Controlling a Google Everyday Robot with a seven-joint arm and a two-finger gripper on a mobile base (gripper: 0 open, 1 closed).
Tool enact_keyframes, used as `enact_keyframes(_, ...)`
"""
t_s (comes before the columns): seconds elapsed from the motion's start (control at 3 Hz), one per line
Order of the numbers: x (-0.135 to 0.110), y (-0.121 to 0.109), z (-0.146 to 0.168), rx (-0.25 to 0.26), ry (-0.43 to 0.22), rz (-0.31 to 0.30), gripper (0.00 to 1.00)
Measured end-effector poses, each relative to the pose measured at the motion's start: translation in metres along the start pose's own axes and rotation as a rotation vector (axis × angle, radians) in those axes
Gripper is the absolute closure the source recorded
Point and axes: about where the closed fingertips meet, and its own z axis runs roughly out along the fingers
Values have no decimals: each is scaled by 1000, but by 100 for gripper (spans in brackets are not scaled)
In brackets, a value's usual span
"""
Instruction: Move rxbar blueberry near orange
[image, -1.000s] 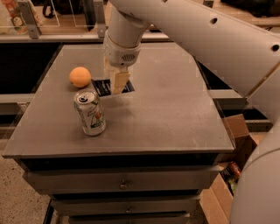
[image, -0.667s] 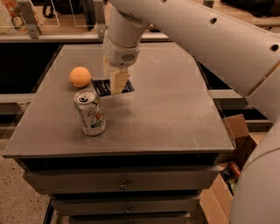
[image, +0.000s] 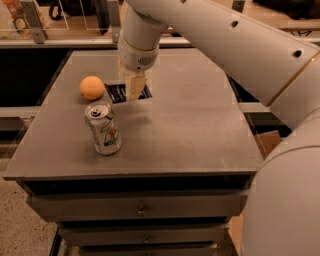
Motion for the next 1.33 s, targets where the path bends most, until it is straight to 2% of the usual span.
enact_keyframes(0.67,3,-42,1,68,-6,4,100)
enact_keyframes(1.0,4,-73,20,74,-20,19,100)
enact_keyframes(1.33,7,-72,26,67,-27,26,100)
